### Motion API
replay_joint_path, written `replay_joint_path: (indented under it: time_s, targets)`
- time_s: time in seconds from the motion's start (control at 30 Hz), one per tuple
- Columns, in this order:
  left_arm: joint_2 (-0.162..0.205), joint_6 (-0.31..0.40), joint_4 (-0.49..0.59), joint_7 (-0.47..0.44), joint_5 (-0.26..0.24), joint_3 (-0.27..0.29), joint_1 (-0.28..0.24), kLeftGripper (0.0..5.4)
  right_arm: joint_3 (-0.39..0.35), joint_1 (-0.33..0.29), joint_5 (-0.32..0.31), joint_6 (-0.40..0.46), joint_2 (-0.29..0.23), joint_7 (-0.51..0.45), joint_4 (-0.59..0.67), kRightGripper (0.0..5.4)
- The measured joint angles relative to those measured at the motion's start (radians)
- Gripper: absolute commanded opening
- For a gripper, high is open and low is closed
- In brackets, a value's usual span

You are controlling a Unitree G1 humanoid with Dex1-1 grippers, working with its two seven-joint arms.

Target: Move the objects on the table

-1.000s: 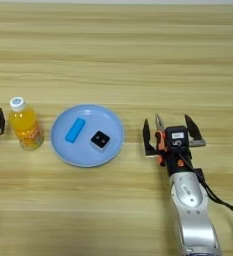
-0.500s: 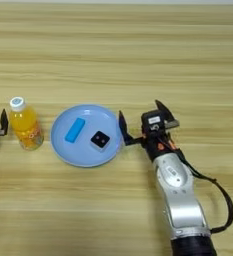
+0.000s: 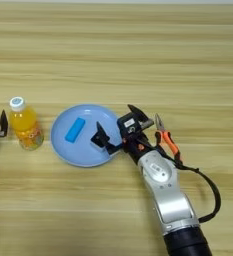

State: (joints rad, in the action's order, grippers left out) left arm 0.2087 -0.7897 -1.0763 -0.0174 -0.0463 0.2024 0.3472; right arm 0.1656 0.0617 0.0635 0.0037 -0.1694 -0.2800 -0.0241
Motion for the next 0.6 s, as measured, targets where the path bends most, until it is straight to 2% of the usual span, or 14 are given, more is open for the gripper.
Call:
replay_joint_path:
  time_s: [0.37,0.6]
  targets:
    - [0.0,-0.002,0.007,0.004,0.0,0.0,-0.012,5.4,0.083,0.005,0.052,0.027,-0.006,-0.038,-0.027,5.39]
    - [0.0,-0.002,0.008,0.006,0.0,0.0,-0.015,5.4,0.106,0.012,0.066,0.031,-0.005,-0.054,-0.042,5.39]
